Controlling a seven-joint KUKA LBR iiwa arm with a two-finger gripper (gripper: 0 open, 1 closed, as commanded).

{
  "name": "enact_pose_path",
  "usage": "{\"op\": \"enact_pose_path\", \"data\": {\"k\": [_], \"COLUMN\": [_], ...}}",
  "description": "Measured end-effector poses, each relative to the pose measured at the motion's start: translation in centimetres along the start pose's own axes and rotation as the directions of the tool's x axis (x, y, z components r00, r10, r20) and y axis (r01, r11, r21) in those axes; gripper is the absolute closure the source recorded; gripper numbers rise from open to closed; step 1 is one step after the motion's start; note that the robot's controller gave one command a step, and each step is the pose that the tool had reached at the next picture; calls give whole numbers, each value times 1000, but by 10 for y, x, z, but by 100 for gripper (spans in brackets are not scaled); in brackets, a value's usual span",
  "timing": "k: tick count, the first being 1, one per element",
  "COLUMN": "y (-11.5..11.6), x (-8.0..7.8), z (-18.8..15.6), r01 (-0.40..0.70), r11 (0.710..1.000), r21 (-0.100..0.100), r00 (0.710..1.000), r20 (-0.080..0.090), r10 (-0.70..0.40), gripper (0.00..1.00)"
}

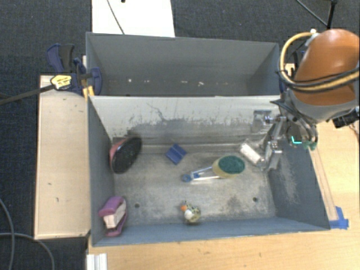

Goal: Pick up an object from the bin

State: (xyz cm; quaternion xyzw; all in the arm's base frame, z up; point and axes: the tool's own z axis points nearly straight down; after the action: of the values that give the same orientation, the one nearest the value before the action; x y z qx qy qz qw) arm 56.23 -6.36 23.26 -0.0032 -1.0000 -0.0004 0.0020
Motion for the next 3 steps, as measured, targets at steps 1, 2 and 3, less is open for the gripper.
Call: {"op": "enact_pose_path", "data": {"k": [1,2,3], "y": [34,34,33], "x": [-29,-30,-26], "z": [165,130,132], "r01": [371,377,330], "r11": [929,926,944], "r21": [0,5,0], "r00": [929,926,944], "r20": [1,10,4], "r10": [-371,-377,-330], "gripper": [0,0,0]}}
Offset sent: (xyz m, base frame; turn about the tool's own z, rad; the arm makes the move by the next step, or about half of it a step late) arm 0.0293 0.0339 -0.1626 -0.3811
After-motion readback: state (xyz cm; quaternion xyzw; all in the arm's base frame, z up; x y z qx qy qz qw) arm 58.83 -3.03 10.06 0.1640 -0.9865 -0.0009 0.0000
